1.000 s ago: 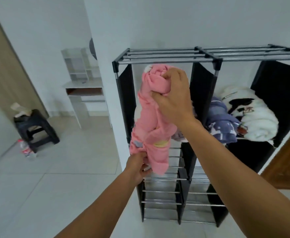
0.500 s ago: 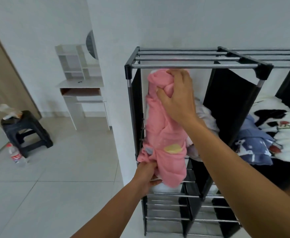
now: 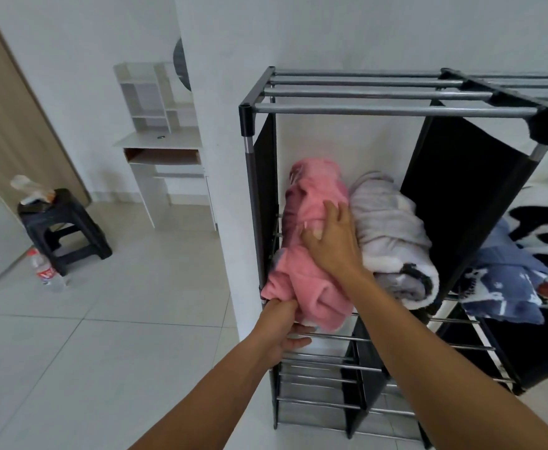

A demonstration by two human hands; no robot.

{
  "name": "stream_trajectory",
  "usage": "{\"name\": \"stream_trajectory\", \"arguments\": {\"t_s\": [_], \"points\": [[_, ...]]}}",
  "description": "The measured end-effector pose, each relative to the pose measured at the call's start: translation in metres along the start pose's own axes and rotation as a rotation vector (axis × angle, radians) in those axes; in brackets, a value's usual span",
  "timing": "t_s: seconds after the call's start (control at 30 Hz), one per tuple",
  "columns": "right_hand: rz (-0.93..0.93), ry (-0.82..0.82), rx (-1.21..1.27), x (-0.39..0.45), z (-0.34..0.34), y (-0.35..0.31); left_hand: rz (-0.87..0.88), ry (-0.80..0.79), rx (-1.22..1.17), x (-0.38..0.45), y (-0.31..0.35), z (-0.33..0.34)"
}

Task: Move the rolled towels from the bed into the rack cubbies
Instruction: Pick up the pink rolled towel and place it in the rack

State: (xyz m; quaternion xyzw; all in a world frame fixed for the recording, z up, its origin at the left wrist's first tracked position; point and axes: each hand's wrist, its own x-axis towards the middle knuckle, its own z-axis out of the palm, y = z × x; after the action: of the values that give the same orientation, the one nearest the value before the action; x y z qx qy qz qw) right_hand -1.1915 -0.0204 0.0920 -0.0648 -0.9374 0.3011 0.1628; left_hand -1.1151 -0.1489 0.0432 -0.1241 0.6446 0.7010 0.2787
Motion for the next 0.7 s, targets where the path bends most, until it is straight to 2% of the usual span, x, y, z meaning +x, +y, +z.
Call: {"name": "stream_trajectory", "arguments": {"t_s": [0.13,0.43,0.53,0.7], "points": [[0.008,0.018,0.027,0.004,0.002,-0.004,0.010,-0.001,-0.049,-0.002,0.003,0.000],[0.004,0.055,0.112,0.011,-0.005,-0.010,0.162,-0.051,-0.009,-0.005,0.030,0.005],[0.015,0.001,0.031,0.014,0.001,-0.004,0.183,-0.078,0.004,-0.008,0.025,0.006],[0.020,-0.110,-0.085,0.021,0.006,0.002,0.247,-0.042,0.154,-0.004,0.006,0.003]]}}
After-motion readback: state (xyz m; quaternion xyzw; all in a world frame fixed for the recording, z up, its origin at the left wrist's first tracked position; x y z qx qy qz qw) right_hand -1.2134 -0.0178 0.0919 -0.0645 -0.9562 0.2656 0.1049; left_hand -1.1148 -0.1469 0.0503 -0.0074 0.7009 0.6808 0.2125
